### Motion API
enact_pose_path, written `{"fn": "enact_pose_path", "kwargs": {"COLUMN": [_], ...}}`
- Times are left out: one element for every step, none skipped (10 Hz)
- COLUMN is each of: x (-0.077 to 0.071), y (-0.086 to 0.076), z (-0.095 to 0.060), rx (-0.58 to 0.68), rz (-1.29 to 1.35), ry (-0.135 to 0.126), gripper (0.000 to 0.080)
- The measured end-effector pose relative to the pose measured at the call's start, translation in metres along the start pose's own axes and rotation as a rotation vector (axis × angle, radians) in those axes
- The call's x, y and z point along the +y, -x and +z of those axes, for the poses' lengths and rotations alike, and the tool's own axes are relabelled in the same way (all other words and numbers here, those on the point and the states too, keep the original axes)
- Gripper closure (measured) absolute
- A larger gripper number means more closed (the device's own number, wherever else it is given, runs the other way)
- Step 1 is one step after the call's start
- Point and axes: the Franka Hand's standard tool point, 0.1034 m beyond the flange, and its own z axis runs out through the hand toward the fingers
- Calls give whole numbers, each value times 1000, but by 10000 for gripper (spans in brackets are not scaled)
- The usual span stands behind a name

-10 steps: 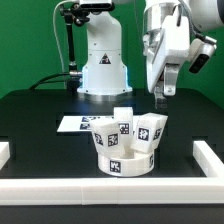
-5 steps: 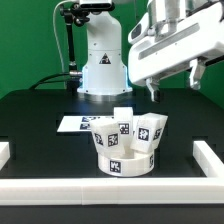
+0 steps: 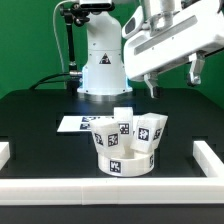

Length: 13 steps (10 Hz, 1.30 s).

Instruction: Assemble stool

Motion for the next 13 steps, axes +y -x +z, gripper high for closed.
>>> {"fn": "enact_pose_path", "kwargs": {"x": [0,1,3,2,-1,-5,-12,-14,-13,-12,-12,-10,-5], "y": [-1,1,3,1,4,11,14,12,12,11,11,10,9], "z": [-5,-9,-8,-7,-5,-3,0,2,2,2,2,3,6], "rx": [-81,-127,-224,-278,-276,-294,-326,-325,-331,-335,-340,-338,-329], "rz": [8,7,11,8,-83,-228,-368,-460,-535,-592,-671,-790,-946], "ry": [1,1,13,24,43,76,117,117,106,97,85,70,58], "gripper": [151,151,151,151,151,151,151,151,151,151,151,151,151]}}
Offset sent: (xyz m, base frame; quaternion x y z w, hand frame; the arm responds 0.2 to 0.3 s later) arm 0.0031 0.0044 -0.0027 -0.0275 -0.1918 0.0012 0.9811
